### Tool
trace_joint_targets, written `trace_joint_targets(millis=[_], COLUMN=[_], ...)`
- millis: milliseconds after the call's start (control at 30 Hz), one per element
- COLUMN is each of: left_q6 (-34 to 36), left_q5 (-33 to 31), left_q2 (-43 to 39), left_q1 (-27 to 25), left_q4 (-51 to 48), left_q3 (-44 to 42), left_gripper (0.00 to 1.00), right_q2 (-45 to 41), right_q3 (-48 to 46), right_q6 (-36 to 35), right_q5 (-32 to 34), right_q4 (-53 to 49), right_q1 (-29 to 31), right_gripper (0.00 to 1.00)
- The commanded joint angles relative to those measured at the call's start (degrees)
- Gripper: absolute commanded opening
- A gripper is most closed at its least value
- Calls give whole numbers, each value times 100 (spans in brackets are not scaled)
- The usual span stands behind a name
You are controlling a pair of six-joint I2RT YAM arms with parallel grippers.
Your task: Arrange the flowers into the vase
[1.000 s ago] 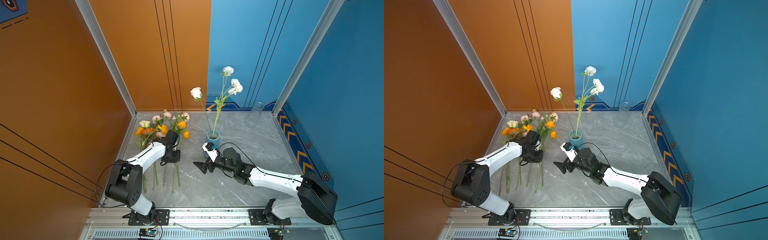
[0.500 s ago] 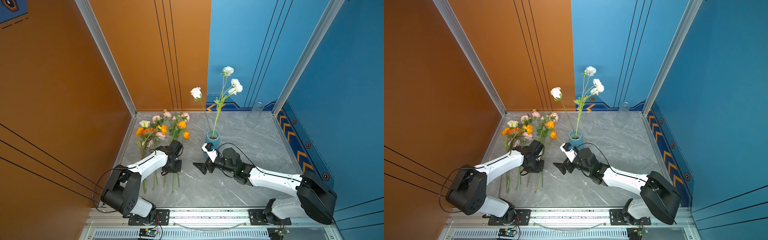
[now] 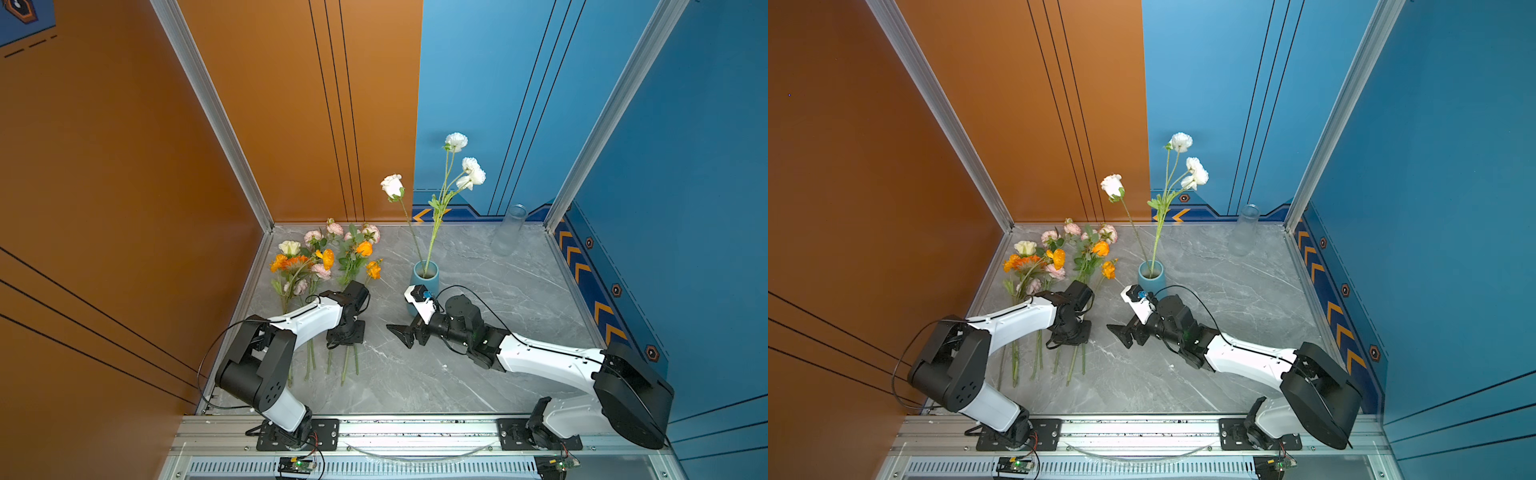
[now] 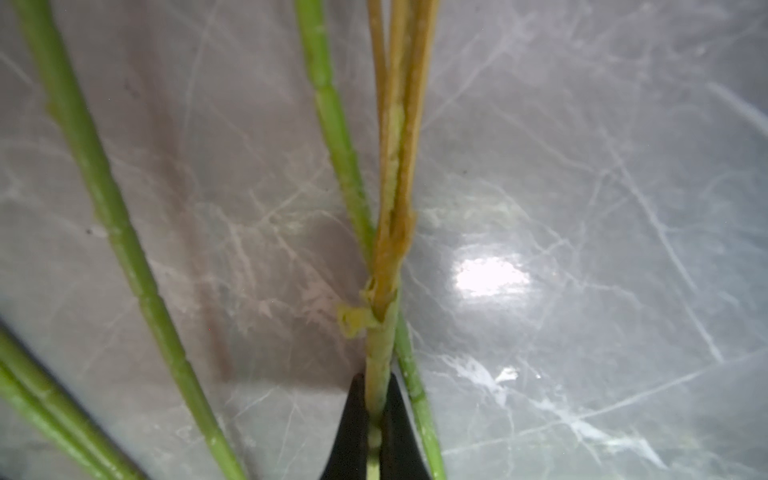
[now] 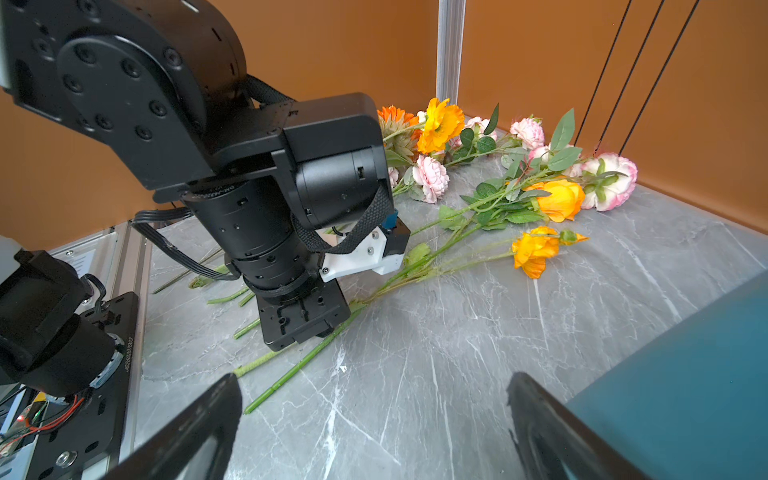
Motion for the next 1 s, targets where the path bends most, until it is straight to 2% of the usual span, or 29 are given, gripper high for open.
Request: trace_joint_targets(millis=[0,233,333,400,467,567,633,733,800,900,967], left_q6=[-15,71,175,139,16,148,209,222,230,257,273], left_q5=[55,380,898,1655,2061,1955,1982,2187,2193,2151,2126], left_q2=[-426,-1460,-1427,-1507,-1811,-2125,-2239,-2466,-2585,-2733,-2823], left_q1=[39,357,555,682,754,782,866,968,996,1022,1041], left_q4=[-128,-674,-785,-794,-642,-1000,-1219,-1246,-1247,-1234,-1216], left_q3=[36,186,250,339,394,713,809,696,614,528,501], left_gripper=[0,0,0,0,0,0,0,0,0,0,0], right_q2=[39,28,11,8,8,96,307,828,1136,1275,1378], right_q3=[-25,-24,-34,-39,-42,11,251,1228,1719,1839,2085], right_q6=[75,86,84,84,86,86,333,682,789,1122,1311], right_q5=[-69,-84,-82,-63,-51,-5,-34,-359,-220,-201,-164], right_q4=[36,36,36,36,36,21,-73,-988,-1330,-884,-1020], right_q1=[-35,-44,-48,-56,-58,-74,-135,-100,120,346,431], right_gripper=[100,100,100,100,100,100,100,100,100,100,98])
